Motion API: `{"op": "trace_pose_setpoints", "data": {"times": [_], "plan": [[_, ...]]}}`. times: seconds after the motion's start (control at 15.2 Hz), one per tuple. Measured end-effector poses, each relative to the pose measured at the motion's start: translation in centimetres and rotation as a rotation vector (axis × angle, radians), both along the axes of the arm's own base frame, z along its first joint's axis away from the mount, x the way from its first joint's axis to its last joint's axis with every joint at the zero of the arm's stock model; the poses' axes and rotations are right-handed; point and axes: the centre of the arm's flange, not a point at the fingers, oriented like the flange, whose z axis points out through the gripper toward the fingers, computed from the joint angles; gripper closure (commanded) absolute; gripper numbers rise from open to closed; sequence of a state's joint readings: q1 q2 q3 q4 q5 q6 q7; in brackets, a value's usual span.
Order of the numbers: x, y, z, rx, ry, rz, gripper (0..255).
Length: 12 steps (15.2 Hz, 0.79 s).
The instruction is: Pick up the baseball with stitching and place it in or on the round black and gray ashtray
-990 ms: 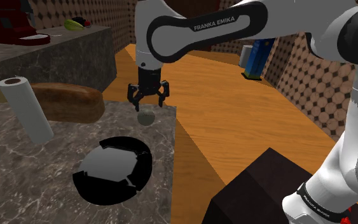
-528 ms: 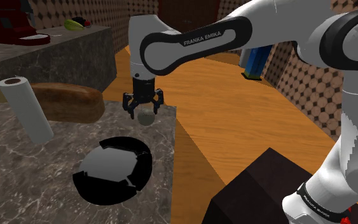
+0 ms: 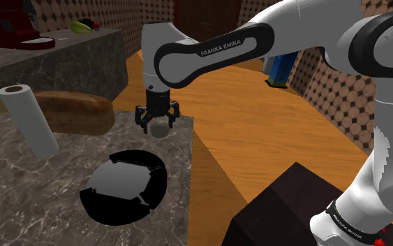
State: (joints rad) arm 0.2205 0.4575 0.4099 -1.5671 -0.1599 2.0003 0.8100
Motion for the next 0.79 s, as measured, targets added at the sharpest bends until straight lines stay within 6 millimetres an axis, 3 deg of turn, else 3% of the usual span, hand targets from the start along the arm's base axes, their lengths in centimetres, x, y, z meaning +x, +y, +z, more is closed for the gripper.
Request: {"op": "trace_pose_setpoints", "data": {"times": [0.07,0.79], "plan": [[0.00,0.00,0.00,0.000,0.000,0.000,255],[0.00,0.06,0.29,0.001,-0.001,0.000,255]]}}
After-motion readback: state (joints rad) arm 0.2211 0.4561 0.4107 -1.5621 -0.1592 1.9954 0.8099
